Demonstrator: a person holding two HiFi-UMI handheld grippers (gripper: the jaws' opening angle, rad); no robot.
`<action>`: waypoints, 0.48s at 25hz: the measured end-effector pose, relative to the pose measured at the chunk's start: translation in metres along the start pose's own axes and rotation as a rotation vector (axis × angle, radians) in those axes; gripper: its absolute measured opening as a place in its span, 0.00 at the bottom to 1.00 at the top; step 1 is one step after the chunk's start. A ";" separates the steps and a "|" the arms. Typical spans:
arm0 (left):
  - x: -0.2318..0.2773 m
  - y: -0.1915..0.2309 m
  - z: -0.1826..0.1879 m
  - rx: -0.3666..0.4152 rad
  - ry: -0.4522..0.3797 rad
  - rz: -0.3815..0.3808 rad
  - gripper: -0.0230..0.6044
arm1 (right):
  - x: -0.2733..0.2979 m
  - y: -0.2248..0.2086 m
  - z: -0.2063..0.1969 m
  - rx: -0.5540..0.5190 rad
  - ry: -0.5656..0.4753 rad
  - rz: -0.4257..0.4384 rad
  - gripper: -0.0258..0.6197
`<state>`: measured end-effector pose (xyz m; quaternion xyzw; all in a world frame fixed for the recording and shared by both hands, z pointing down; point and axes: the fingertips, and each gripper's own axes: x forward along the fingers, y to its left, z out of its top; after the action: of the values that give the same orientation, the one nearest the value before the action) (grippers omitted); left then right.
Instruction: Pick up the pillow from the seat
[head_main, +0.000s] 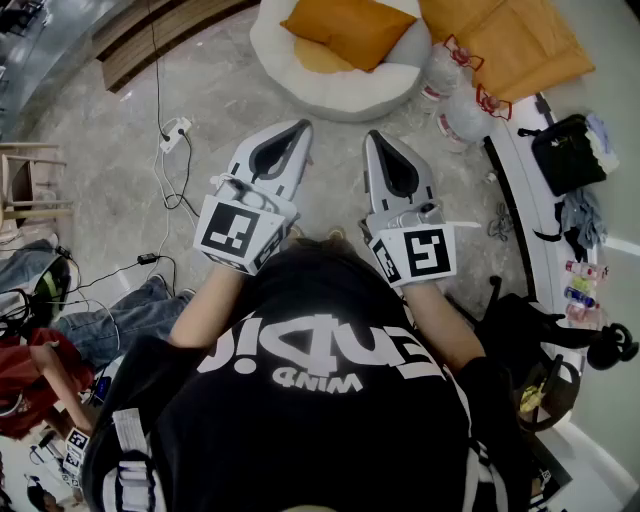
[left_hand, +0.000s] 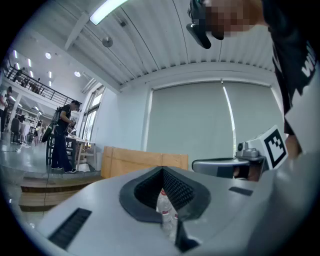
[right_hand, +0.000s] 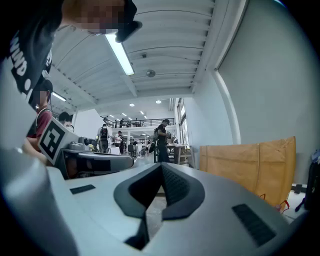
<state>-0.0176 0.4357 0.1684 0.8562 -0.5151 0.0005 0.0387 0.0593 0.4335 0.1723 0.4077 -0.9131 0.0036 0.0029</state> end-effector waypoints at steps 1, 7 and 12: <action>0.000 0.000 -0.001 0.004 -0.009 -0.005 0.05 | 0.000 0.001 0.000 0.000 0.000 0.001 0.07; -0.001 0.002 -0.001 0.001 -0.012 -0.003 0.05 | 0.000 0.002 0.000 0.000 -0.001 0.000 0.07; 0.002 0.003 -0.001 -0.006 -0.002 -0.013 0.05 | 0.004 0.008 0.004 0.035 -0.018 0.017 0.07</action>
<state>-0.0191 0.4332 0.1695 0.8594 -0.5096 -0.0023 0.0409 0.0506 0.4361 0.1679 0.3999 -0.9163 0.0161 -0.0123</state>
